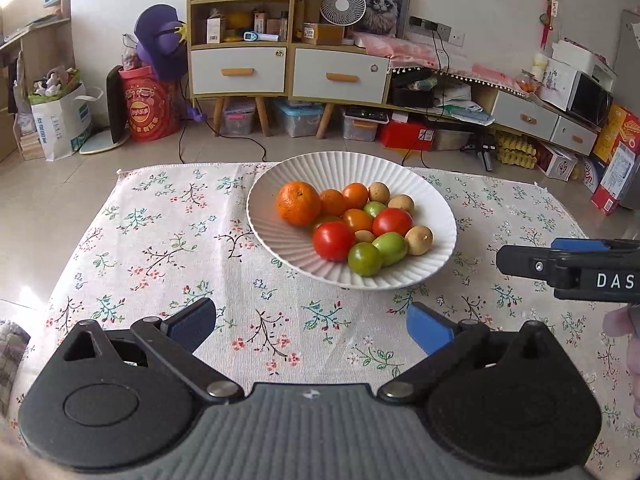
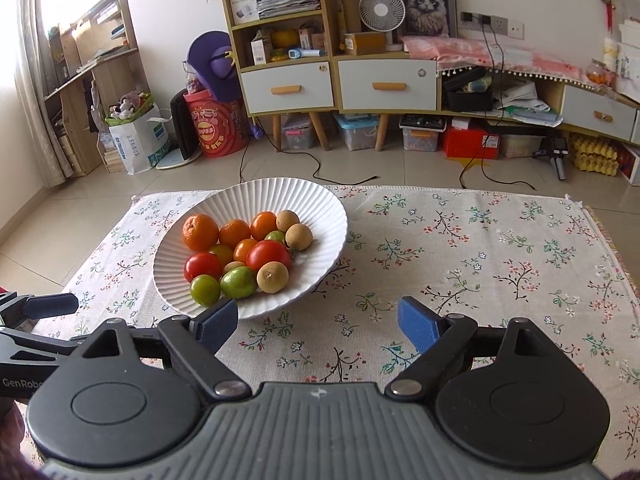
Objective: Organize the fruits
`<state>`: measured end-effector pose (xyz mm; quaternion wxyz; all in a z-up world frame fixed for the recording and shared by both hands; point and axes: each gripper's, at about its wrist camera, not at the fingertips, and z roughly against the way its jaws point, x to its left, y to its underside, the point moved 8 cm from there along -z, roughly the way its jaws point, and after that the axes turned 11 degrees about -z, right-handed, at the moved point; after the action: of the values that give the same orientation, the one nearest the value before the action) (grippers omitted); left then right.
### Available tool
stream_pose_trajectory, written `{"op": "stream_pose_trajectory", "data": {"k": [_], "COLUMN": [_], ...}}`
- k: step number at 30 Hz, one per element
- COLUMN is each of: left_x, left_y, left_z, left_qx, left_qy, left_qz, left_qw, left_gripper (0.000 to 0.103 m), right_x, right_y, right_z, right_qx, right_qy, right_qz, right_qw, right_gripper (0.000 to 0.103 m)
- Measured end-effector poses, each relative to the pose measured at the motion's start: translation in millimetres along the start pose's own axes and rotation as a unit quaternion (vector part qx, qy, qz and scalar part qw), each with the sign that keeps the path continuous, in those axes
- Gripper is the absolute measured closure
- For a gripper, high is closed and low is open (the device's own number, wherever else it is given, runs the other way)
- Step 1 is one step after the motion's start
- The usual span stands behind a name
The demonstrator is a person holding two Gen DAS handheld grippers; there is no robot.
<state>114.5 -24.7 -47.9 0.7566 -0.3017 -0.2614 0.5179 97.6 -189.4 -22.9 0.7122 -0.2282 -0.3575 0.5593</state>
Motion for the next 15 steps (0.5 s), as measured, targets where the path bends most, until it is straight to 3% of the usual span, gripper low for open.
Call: {"op": "stream_pose_trajectory", "data": {"k": [8, 15], "left_x": [-2, -5], "left_y": [14, 17], "left_z": [24, 35], "left_qx": [0.025, 0.027], "left_qy": [-0.024, -0.053], "left_qz": [0.02, 0.027], "left_qw": [0.9992, 0.9979], "left_gripper": [0.008, 0.008], "right_x": [4, -1], "right_y": [21, 29], "right_z": [30, 31], "right_qx": [-0.006, 0.02], "right_qy": [0.033, 0.06], "right_qz": [0.009, -0.023], "right_qw": [0.999, 0.998], "right_gripper": [0.002, 0.001]}}
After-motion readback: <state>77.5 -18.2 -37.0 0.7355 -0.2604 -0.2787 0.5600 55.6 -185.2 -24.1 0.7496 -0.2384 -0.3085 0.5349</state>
